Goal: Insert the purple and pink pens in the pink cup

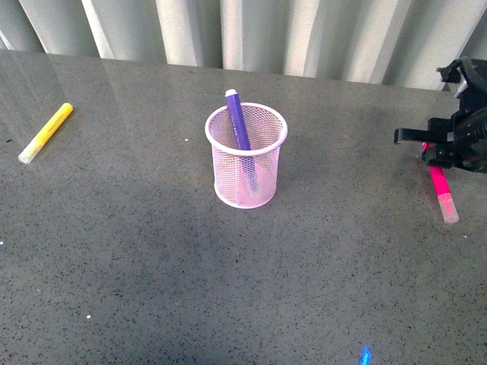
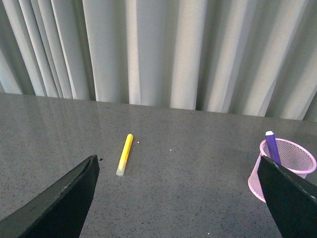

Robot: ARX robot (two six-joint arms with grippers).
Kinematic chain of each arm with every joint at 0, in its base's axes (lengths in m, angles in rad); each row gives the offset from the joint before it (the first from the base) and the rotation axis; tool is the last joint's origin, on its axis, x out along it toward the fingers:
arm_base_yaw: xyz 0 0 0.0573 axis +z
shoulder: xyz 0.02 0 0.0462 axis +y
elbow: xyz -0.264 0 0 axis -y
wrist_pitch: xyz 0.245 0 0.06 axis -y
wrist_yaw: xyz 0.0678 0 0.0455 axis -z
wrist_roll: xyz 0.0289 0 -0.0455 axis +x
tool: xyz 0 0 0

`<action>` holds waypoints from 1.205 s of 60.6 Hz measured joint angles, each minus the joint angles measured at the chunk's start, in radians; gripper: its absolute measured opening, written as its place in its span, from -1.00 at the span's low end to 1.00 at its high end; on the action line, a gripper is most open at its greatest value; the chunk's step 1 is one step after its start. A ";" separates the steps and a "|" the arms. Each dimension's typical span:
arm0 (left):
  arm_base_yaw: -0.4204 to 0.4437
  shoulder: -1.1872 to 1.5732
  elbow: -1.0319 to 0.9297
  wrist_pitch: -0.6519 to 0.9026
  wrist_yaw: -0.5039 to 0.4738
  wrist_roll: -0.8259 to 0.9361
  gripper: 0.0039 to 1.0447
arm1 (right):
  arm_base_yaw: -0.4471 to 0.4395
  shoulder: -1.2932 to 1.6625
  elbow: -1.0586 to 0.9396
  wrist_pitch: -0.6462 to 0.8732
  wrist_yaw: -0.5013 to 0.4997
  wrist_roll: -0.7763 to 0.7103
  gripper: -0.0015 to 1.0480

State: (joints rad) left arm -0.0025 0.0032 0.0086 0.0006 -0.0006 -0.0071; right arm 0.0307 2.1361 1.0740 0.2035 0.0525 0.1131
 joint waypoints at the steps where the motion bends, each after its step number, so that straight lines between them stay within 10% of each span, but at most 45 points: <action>1: 0.000 0.000 0.000 0.000 0.000 0.000 0.88 | 0.000 -0.013 -0.014 0.027 0.005 -0.014 -0.78; 19: 0.000 0.000 0.000 0.000 0.000 0.000 0.88 | 0.081 -0.209 -0.117 0.434 -0.116 -0.230 -0.78; 40: 0.000 0.000 0.000 0.000 0.000 0.000 0.88 | 0.459 -0.142 -0.106 0.776 -0.174 -0.382 -0.78; 73: 0.000 0.000 0.000 0.000 0.000 0.000 0.88 | 0.511 -0.017 -0.076 0.912 -0.137 -0.264 -0.78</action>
State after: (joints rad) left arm -0.0025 0.0032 0.0090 0.0006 -0.0002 -0.0071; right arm 0.5419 2.1193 0.9985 1.1156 -0.0845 -0.1513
